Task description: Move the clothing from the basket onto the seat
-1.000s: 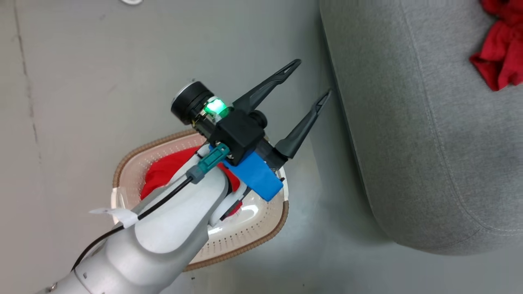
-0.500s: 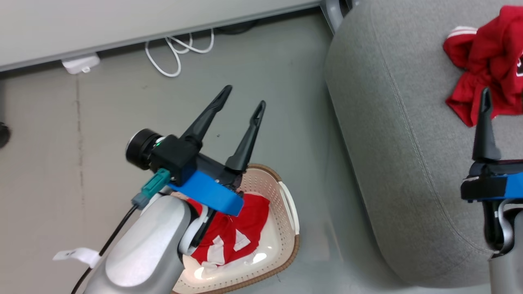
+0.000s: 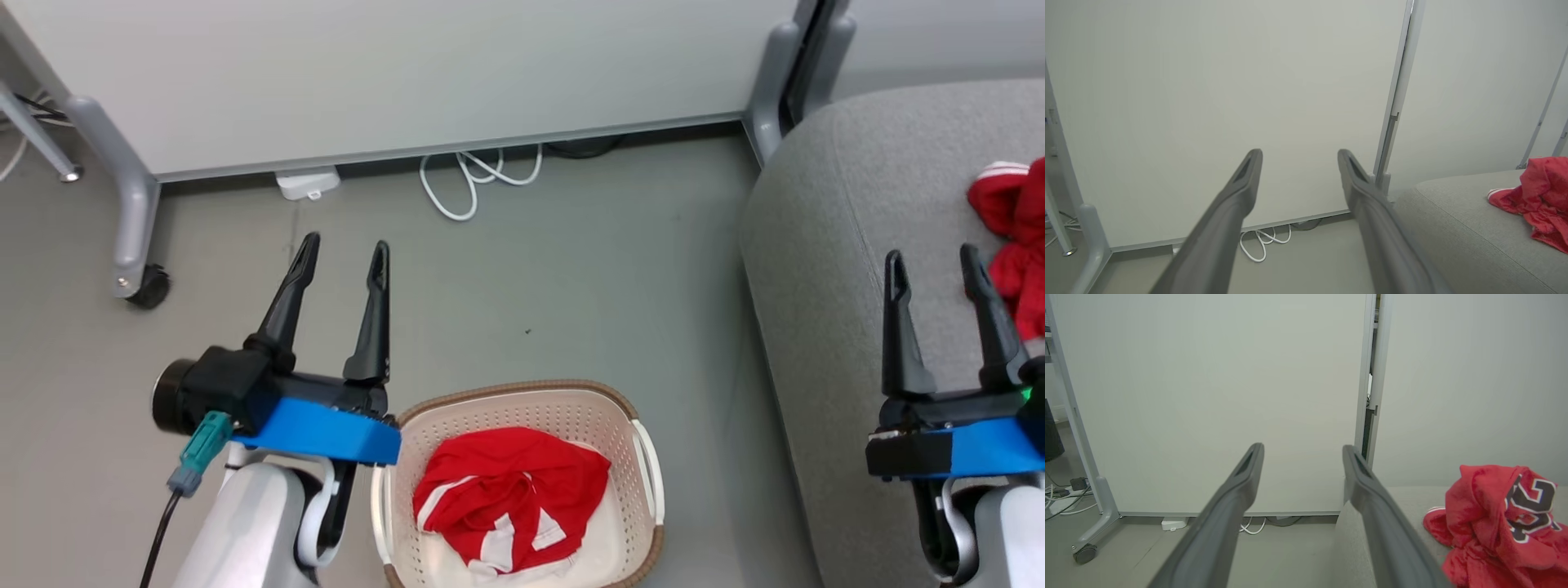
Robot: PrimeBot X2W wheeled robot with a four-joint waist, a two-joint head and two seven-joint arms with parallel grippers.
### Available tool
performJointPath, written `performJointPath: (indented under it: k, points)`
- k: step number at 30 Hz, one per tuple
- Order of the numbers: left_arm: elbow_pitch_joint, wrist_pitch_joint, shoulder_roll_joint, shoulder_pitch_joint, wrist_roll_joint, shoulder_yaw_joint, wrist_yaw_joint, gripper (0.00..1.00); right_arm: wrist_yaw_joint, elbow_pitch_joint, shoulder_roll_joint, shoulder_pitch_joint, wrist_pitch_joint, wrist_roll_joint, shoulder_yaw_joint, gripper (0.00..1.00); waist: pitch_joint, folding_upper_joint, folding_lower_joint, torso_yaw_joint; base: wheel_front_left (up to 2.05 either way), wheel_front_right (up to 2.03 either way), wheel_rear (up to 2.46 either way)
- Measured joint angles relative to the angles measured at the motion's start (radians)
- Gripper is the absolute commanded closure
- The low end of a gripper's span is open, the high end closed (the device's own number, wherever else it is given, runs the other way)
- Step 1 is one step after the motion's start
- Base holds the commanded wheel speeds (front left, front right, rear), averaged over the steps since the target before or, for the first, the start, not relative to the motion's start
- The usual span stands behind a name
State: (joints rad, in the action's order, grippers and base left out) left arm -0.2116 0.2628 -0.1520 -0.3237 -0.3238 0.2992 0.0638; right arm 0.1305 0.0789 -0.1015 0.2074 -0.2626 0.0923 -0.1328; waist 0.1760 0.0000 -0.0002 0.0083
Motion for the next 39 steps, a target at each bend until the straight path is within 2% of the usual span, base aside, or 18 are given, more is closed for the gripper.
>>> performJointPath:
  k: [8,15,39]
  points:
    - [0.009,0.000,0.041,0.108,0.069,-0.125,0.031,0.00,0.000,-0.010,0.024,-0.062,0.000,-0.002,0.015,0.00,-0.061,0.0000,0.0001,0.051,0.00,0.00,0.00]
    - [0.003,0.000,0.070,0.171,0.097,-0.192,0.051,0.00,0.000,-0.011,0.036,-0.123,0.000,-0.008,0.019,0.00,-0.101,0.0000,0.0001,0.073,0.00,0.00,0.00]
    - [-0.002,0.000,0.100,0.269,0.131,-0.247,0.065,0.00,0.000,0.043,0.050,-0.211,0.000,0.007,0.078,0.00,-0.159,0.0000,0.0003,0.073,0.00,0.00,0.00]
